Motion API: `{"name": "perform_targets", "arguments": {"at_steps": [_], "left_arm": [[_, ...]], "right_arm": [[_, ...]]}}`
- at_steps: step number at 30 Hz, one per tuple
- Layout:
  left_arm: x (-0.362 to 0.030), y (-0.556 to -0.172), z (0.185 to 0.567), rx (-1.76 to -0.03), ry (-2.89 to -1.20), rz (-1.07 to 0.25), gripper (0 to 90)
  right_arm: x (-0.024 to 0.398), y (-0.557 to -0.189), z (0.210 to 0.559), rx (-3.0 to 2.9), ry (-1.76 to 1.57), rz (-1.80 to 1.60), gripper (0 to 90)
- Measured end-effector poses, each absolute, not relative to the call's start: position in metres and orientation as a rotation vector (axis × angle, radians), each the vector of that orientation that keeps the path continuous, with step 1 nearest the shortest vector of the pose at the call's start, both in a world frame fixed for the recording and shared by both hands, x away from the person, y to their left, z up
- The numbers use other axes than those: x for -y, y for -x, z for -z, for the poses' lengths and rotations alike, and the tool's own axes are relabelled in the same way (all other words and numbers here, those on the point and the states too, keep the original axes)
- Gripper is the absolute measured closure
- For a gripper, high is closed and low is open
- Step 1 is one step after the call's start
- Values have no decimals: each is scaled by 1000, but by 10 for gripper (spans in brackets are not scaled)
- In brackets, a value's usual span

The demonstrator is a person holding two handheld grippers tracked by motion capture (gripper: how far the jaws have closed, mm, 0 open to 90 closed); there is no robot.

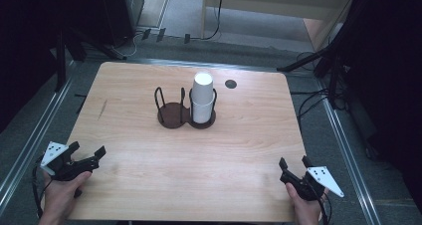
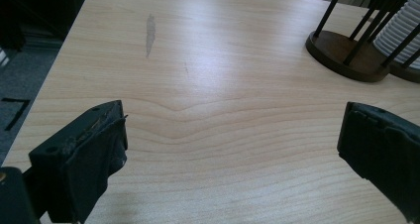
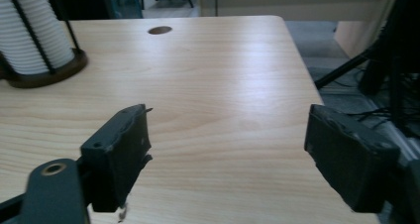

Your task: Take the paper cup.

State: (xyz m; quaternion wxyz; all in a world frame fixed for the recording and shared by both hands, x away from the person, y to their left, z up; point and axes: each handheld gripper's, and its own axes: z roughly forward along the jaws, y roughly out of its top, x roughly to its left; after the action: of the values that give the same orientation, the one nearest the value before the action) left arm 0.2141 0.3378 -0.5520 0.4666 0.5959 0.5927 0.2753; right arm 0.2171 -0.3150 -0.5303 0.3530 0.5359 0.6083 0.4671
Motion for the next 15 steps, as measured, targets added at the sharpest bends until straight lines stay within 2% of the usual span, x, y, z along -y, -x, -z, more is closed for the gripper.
{"name": "perform_targets", "arguments": {"at_steps": [7,15], "left_arm": [[-338,-214,551,-1452,-1462,-664,0],[-339,-214,550,-1457,-1443,-646,40]], "right_arm": [[293,-229,508,-1586,-1347,-1271,147],[258,-247,487,-1622,-1331,-1337,146]]}}
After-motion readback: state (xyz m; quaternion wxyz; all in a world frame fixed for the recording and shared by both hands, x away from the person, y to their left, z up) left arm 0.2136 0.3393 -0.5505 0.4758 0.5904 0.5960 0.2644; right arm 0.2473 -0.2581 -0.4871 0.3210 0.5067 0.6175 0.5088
